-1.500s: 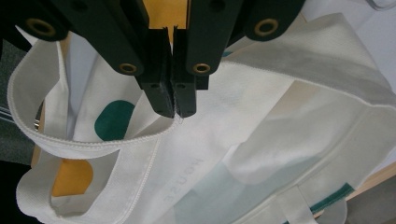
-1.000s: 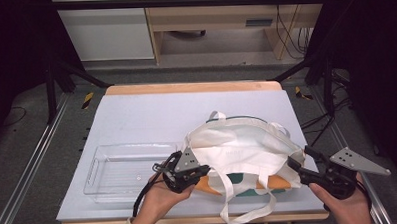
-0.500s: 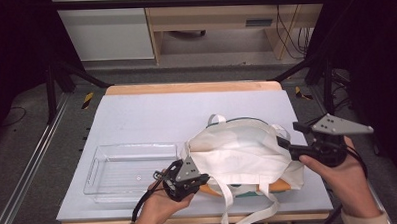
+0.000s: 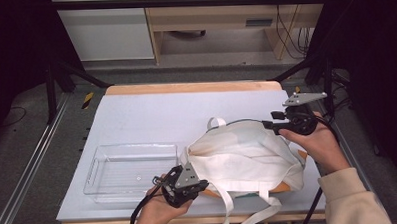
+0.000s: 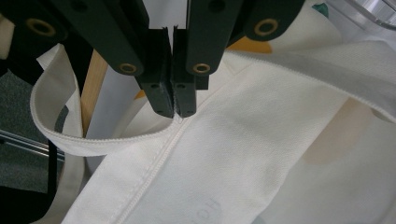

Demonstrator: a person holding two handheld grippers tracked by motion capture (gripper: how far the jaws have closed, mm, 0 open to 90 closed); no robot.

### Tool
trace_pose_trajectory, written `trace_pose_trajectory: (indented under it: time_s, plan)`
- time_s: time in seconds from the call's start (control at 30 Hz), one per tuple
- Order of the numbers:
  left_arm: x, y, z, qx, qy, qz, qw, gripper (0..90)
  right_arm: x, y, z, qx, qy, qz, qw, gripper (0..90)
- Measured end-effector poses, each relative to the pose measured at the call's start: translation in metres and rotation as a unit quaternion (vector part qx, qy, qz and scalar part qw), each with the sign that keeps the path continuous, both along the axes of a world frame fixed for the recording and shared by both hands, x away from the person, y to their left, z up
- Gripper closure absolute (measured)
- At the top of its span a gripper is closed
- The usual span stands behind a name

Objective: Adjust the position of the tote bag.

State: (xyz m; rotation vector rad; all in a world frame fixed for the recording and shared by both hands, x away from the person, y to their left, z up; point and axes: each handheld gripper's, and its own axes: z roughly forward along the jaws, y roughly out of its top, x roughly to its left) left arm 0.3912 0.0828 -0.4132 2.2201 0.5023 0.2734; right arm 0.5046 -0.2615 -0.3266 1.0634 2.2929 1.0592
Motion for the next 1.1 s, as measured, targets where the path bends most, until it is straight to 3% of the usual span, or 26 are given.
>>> trace_pose_trajectory:
  time_s: [0.2, 0.33, 0.37, 0.5, 0.77, 0.93, 1.1]
  plan:
    - [-0.004, 0.001, -0.001, 0.009, 0.004, -0.014, 0.9999, 88.3, 0.007, 0.012, -0.015, -0.042, 0.022, 0.008, 0.9989, 62.1]
    - [-0.004, 0.002, -0.002, 0.005, 0.003, -0.009, 0.9999, 88.1, 0.002, 0.014, -0.016, -0.043, 0.022, 0.014, 0.9987, 86.0]
    - [-0.003, 0.002, -0.001, -0.002, 0.004, -0.008, 1.0000, 88.0, 0.000, 0.014, -0.015, -0.039, 0.019, 0.013, 0.9990, 87.5]
    - [-0.002, 0.007, 0.006, -0.031, 0.003, 0.001, 0.9995, 83.4, -0.009, 0.016, -0.013, -0.028, 0.015, 0.024, 0.9992, 88.0]
    - [-0.003, 0.014, 0.019, -0.050, -0.019, 0.008, 0.9985, 57.2, -0.018, 0.017, -0.009, -0.020, 0.006, 0.034, 0.9992, 88.0]
    - [-0.002, 0.012, 0.029, -0.041, -0.037, 0.005, 0.9985, 48.4, -0.021, 0.018, -0.008, -0.015, 0.003, 0.037, 0.9992, 88.0]
    - [0.021, -0.006, 0.036, -0.023, -0.048, 0.010, 0.9985, 43.7, -0.028, 0.021, -0.007, -0.013, 0.001, 0.041, 0.9991, 88.0]
